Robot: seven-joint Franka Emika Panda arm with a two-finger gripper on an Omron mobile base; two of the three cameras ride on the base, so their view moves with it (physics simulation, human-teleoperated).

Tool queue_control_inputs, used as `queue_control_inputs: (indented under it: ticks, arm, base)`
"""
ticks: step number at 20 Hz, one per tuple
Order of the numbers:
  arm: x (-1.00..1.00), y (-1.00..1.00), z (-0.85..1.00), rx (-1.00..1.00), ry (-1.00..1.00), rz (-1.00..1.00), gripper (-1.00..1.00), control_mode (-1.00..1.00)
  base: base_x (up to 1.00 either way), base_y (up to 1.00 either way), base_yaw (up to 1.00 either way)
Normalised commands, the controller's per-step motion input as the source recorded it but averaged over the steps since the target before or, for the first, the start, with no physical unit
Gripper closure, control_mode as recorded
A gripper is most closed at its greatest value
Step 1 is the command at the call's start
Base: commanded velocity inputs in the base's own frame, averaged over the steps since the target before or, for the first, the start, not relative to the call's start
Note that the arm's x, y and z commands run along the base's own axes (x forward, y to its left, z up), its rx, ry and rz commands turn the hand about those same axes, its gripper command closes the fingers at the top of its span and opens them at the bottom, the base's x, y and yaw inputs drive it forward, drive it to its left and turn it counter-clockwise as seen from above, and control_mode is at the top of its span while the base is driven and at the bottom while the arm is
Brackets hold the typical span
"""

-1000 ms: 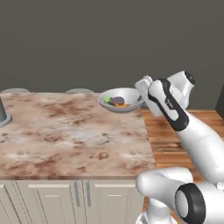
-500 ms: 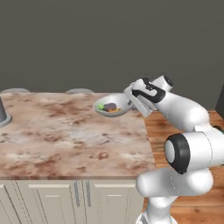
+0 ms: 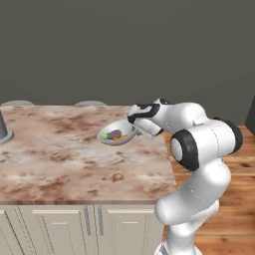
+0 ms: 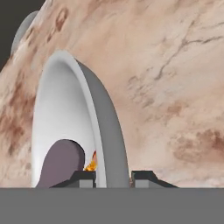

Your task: The microwave is finished heating the shrimp and eggplant. Take the bowl containing the food and place it on the dining counter.

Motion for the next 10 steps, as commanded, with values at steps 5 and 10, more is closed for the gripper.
queue_control_inputs:
  ticks: [5, 10]
  arm:
    - [0.51, 0.38, -0.53, -0.04, 0.00, 0.00, 1.00, -1.00]
    - [0.41, 0.31, -0.52, -0.02, 0.00, 0.00, 1.00, -1.00]
  base:
    - [0.00, 0.00, 0.00]
    - [0.00, 0.00, 0.00]
